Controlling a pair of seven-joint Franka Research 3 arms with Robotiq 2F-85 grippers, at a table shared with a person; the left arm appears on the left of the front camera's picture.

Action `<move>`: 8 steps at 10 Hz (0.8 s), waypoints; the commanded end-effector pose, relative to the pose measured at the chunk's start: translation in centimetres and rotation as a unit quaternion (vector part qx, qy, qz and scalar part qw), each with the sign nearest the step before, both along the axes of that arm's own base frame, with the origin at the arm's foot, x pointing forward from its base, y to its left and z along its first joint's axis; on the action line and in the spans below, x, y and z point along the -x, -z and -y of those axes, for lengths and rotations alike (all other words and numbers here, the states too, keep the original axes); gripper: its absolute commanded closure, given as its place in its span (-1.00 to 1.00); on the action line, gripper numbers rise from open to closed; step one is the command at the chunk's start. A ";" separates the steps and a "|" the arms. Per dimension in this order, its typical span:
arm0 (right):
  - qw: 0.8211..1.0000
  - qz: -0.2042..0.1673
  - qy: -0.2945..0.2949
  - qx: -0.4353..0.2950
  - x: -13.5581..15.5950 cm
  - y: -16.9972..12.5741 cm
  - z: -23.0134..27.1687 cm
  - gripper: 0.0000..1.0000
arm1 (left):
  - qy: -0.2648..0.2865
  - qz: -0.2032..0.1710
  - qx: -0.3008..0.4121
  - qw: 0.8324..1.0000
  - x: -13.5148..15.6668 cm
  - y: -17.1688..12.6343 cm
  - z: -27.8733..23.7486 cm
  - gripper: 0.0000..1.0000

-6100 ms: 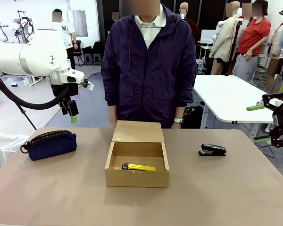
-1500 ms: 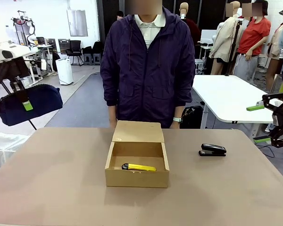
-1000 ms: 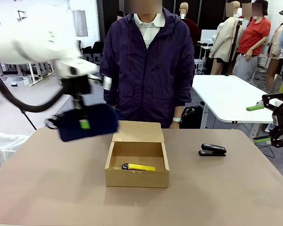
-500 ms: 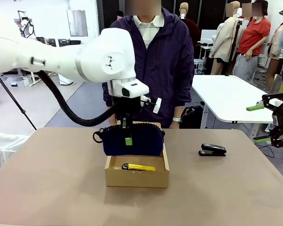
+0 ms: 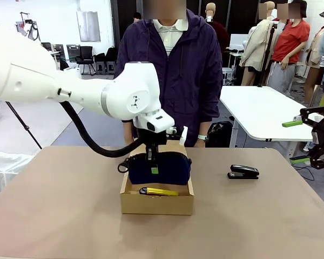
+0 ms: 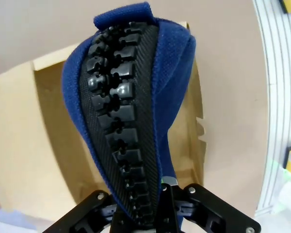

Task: Pack the items into the box.
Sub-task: Pick up the item specified by the human and place it in the Mailer Box.

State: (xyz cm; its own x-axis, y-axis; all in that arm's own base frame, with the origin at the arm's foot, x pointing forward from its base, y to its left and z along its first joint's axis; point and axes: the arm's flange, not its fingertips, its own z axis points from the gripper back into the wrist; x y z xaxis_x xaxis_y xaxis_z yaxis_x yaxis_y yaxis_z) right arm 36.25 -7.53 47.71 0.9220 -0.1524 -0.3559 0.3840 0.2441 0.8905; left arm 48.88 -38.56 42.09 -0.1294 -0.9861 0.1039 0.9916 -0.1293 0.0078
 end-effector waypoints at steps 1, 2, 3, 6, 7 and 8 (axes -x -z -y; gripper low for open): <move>1.000 -0.002 -0.003 0.001 0.0 -0.4 0.1 -1.00 | -0.006 -0.003 -0.034 0.999 -0.1 1.7 0.0 1.00; 1.000 -0.002 -0.003 0.001 0.0 -0.4 0.1 -1.00 | -0.002 -0.018 -0.045 0.999 0.0 3.1 0.1 1.00; 1.000 -0.002 -0.003 0.001 0.0 -0.4 0.1 -1.00 | 0.001 -0.031 -0.049 0.998 0.1 4.4 0.2 1.00; 1.000 -0.002 -0.003 0.001 0.0 -0.4 0.1 -1.00 | -0.003 -0.042 -0.062 0.997 0.6 6.9 0.7 1.00; 1.000 -0.002 -0.003 0.001 0.0 -0.4 0.1 -1.00 | 0.001 -0.046 -0.061 0.997 0.8 7.0 0.8 0.70; 1.000 -0.002 -0.003 0.001 0.0 -0.4 0.1 -1.00 | 0.005 -0.048 -0.059 0.997 0.9 7.1 0.8 -0.44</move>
